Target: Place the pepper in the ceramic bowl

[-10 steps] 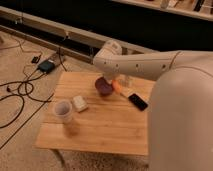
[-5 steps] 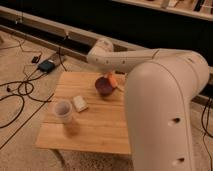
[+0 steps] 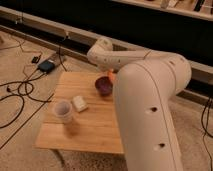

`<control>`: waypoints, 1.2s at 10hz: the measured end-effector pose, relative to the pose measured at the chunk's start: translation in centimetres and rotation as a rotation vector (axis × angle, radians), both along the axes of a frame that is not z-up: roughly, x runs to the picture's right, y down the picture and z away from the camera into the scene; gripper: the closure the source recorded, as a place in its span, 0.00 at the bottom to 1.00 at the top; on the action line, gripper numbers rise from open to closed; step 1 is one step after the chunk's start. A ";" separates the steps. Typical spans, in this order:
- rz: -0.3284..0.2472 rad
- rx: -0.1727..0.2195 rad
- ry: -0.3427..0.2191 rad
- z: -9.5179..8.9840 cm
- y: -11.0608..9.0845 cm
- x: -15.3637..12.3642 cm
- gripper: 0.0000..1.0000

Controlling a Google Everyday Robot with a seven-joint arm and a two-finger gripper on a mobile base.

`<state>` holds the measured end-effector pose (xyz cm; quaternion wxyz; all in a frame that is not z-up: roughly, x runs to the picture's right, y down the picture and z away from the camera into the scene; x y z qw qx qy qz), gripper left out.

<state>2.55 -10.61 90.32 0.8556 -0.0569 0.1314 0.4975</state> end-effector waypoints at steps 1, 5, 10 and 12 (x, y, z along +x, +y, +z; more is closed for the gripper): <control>-0.009 -0.004 -0.006 0.4 0.1 -0.3 0.99; -0.086 -0.032 -0.013 2.1 1.1 -2.1 0.65; -0.118 -0.047 -0.012 2.9 1.6 -2.8 0.23; -0.126 -0.055 -0.008 3.2 1.9 -2.9 0.23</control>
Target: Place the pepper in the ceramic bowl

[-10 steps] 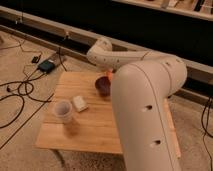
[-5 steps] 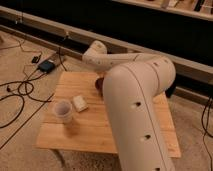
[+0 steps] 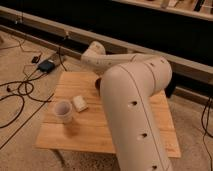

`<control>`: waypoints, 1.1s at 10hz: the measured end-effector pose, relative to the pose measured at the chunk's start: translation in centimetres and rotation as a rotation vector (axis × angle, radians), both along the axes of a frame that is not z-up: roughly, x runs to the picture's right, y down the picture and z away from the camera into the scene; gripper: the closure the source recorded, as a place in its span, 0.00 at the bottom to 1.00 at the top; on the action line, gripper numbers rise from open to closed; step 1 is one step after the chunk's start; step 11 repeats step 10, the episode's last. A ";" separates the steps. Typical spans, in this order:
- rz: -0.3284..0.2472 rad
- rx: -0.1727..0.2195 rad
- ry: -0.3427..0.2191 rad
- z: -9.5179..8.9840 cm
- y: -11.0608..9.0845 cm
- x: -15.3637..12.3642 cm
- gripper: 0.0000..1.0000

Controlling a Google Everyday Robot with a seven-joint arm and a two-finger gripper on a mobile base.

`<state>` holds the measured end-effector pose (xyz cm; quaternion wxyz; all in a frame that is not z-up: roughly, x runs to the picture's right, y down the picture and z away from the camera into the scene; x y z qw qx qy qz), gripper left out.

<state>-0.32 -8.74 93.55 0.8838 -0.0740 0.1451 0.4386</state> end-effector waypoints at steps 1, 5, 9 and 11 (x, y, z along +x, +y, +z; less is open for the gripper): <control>-0.002 -0.001 0.000 0.1 0.0 -0.1 0.23; -0.001 -0.001 -0.005 -0.1 0.0 -0.3 0.23; 0.014 -0.004 -0.022 -0.8 -0.1 -0.5 0.23; 0.013 -0.005 -0.023 -0.8 -0.1 -0.6 0.23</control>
